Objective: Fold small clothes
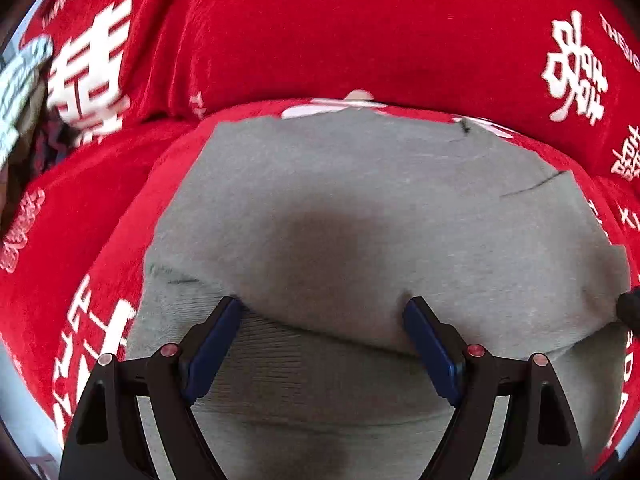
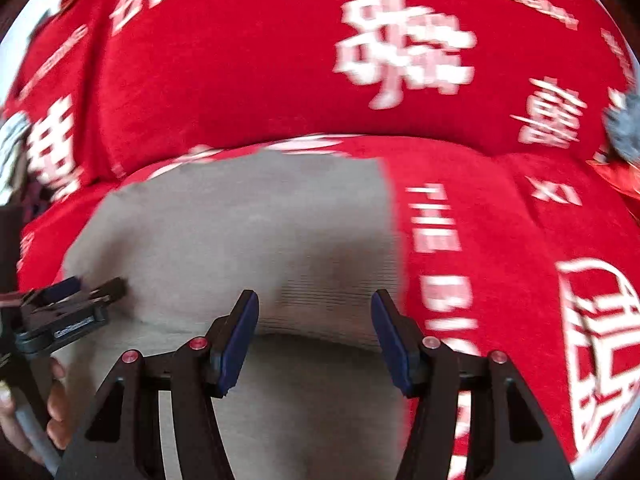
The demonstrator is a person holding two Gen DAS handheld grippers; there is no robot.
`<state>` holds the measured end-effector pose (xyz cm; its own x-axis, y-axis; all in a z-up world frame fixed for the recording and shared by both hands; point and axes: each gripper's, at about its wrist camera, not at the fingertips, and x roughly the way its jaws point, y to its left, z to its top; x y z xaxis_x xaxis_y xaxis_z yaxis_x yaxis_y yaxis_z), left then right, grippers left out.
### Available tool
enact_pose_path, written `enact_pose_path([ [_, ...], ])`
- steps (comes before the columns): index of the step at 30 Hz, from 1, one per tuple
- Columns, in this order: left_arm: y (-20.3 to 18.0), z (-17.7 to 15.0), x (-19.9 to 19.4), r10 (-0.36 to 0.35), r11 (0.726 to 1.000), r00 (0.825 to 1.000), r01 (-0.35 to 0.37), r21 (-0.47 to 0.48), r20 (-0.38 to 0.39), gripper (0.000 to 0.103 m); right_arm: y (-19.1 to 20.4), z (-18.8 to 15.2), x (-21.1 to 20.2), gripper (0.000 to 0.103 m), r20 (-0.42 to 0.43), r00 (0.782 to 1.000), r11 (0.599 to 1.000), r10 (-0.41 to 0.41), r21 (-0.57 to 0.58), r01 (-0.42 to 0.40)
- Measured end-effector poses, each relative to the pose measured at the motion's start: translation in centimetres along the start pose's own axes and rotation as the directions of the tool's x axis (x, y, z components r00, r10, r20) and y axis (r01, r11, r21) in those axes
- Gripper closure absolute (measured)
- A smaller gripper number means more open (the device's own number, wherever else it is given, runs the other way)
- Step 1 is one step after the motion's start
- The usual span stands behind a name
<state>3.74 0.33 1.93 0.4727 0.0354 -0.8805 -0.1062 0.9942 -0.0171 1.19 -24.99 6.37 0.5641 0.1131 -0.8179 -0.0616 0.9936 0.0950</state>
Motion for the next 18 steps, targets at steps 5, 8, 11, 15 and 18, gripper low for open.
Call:
enact_pose_path([
  [5,2.6,0.7,0.8,-0.041,0.999,0.999,0.041,-0.035,-0.003,0.013,0.3,0.3,4.2,0.031,-0.073,0.996,0.998,-0.057,0.018,0.059],
  [8,3.5,1.1,1.6,-0.038,0.999,0.999,0.038,-0.039,-0.005,0.004,0.8,0.6,5.0,0.027,-0.059,0.995,0.996,-0.084,-0.024,0.083],
  [11,3.1,0.8,0.2,0.004,1.000,1.000,-0.004,-0.031,0.007,0.004,1.3,0.4,3.7,0.026,-0.062,0.992,0.994,-0.105,-0.033,0.103],
  [15,2.6,0.1,-1.8,-0.016,0.999,0.999,0.017,-0.027,0.051,0.004,2.9,-1.0,0.6,0.026,0.030,0.998,0.996,-0.047,-0.071,0.049],
  [18,1.9,-0.9,-2.1,-0.003,1.000,0.998,0.003,0.005,0.059,0.004,4.0,-2.0,0.5,0.026,0.015,1.000,0.997,-0.002,-0.083,0.003],
])
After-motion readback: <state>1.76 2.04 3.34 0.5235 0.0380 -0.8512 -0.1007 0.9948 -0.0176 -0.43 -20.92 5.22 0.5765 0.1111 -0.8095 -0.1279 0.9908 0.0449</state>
